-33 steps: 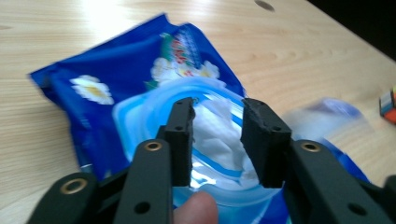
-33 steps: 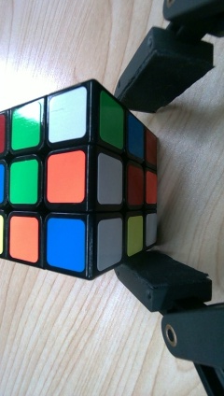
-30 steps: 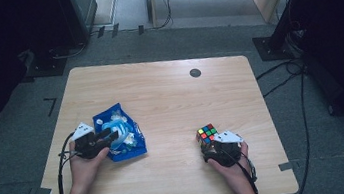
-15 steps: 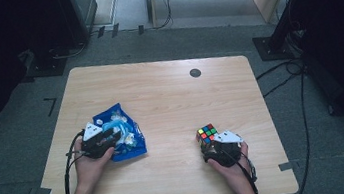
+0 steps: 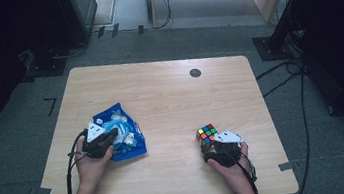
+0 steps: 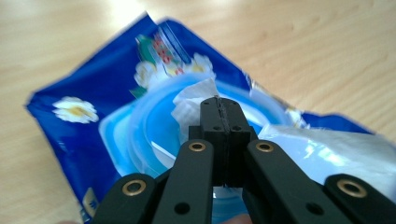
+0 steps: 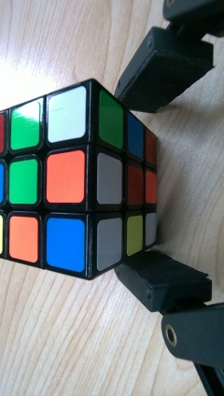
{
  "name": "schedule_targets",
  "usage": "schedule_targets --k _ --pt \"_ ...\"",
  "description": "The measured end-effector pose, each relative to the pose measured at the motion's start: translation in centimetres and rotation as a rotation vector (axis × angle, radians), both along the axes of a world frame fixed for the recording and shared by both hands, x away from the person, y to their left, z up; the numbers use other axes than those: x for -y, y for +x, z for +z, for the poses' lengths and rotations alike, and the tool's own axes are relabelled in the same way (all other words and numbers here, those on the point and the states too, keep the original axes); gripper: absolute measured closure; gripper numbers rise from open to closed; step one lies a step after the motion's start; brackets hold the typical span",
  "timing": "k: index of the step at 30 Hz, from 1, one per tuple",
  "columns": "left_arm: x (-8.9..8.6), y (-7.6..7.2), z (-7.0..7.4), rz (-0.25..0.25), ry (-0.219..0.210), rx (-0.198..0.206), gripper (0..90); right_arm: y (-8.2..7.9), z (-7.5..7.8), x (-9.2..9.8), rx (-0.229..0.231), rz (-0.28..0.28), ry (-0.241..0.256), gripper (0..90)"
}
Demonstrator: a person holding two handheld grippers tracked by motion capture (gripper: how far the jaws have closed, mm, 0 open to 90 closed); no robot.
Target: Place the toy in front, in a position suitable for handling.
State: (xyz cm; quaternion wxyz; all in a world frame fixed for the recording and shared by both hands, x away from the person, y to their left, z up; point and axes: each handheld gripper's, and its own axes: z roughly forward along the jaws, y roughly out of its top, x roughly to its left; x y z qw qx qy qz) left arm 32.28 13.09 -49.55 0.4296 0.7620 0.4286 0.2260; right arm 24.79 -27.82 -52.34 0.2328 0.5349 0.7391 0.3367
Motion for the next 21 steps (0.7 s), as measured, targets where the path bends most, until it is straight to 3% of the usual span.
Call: schedule_targets --k 3,4,5,6,10,11,13,15,18,19,20,21 --pt "-0.3 -0.1 1.0 0.028 -0.021 0.055 90.0 0.0 0.0 0.0 0.0 -0.001 0.0 21.3" --pt "-0.3 -0.1 1.0 0.028 -0.021 0.055 90.0 0.0 0.0 0.0 0.0 -0.001 0.0 21.3" --pt "-0.5 -0.1 1.4 0.036 -0.044 0.081 90.0 0.0 0.0 0.0 0.0 -0.001 0.0 21.4" --pt "-0.5 -0.1 1.4 0.036 -0.044 0.081 90.0 0.0 0.0 0.0 0.0 -0.001 0.0 21.4" --pt "-0.9 0.4 2.6 0.086 -0.042 0.156 90.0 0.0 0.0 0.0 0.0 -0.002 0.001 21.4" --pt "-0.9 0.4 2.6 0.086 -0.042 0.156 90.0 0.0 0.0 0.0 0.0 -0.002 0.001 21.4" --pt "-1.4 1.3 2.0 0.111 -0.09 0.087 90.0 0.0 0.0 0.0 0.0 -0.002 0.0 21.3" --pt "-1.5 1.2 2.2 0.107 -0.113 0.087 90.0 0.0 0.0 0.0 -0.001 -0.001 0.0 21.3" --pt "-0.8 0.7 3.4 0.081 -0.07 0.13 90.0 0.0 0.0 0.0 -0.004 0.0 0.002 21.4" --pt "-0.7 0.7 3.8 0.082 -0.073 0.137 90.0 0.0 0.0 0.0 -0.004 0.0 0.003 21.3" --pt "-0.9 0.8 4.6 0.091 -0.111 0.144 90.0 0.0 0.0 0.0 -0.002 0.0 0.002 21.3" --pt "-0.9 0.8 4.6 0.091 -0.111 0.144 90.0 0.0 0.0 0.0 -0.002 0.0 0.002 21.3"
